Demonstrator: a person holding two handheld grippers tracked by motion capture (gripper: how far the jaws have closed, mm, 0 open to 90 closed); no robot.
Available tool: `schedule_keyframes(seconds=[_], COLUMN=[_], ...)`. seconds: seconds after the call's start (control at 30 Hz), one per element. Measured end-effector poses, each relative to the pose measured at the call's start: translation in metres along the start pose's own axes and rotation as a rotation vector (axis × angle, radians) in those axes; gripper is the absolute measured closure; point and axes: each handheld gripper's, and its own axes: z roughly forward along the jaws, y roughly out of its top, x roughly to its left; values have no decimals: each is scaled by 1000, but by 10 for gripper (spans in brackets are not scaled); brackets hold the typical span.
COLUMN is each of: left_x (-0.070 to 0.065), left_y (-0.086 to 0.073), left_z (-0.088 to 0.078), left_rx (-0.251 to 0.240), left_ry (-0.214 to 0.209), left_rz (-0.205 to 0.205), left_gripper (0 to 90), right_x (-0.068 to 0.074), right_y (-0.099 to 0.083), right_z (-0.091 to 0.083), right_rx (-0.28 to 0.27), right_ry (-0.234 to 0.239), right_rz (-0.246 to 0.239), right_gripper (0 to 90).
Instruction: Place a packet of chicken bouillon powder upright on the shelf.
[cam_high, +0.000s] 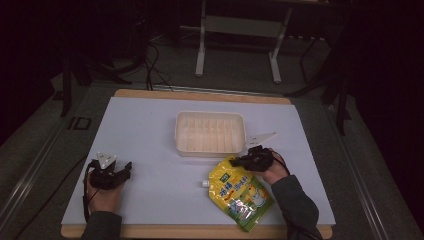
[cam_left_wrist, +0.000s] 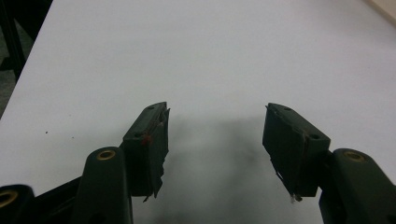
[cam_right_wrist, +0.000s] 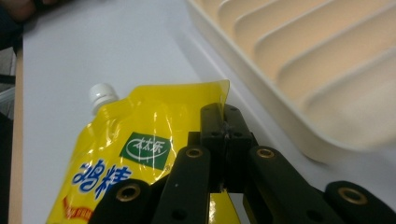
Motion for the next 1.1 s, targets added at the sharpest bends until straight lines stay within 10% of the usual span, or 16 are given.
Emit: schedule_keyframes(seconds=[1.1], left_x=[0], left_y=[0], left_z=[0], left_rx=[4], left_ry=[6], left_rz=[-3], left_gripper=[401], right_x=[-21], right_y=[-14], right_z=[-173], right_rx=[-334], right_ry=[-343], right_rz=[114], right_gripper=[900])
